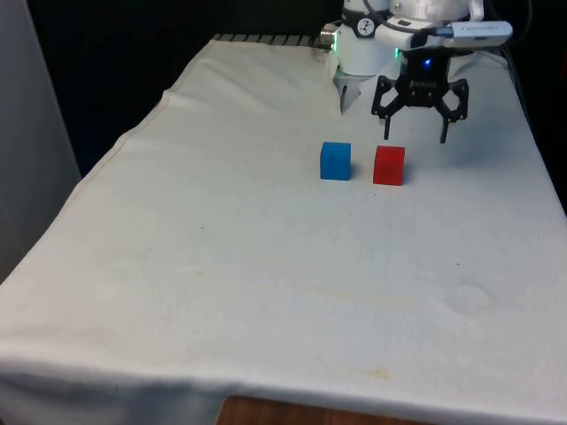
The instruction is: Stack the two cubes.
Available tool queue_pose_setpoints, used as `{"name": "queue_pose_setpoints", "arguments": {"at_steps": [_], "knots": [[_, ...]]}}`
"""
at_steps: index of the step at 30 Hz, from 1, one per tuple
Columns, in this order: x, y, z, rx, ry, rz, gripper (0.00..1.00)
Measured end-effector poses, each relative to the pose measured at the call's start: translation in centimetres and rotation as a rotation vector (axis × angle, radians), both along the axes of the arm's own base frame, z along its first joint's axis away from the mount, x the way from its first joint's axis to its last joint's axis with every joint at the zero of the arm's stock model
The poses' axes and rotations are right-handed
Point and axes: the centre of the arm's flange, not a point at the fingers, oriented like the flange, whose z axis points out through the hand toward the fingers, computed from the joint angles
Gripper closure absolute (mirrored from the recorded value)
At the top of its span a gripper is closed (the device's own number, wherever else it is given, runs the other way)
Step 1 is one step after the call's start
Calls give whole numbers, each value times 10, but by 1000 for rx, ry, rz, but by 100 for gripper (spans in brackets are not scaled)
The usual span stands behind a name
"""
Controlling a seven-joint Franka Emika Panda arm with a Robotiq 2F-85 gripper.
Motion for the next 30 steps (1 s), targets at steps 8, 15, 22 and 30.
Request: {"name": "queue_pose_setpoints", "arguments": {"at_steps": [8, 15, 22, 30], "knots": [[2, -10, -1, -5, 1, -12, 0], [4, -19, -2, -8, 3, -23, 0], [8, -21, -7, -2, -7, -30, 0], [17, -23, -18, 8, -21, -48, 0]]}}
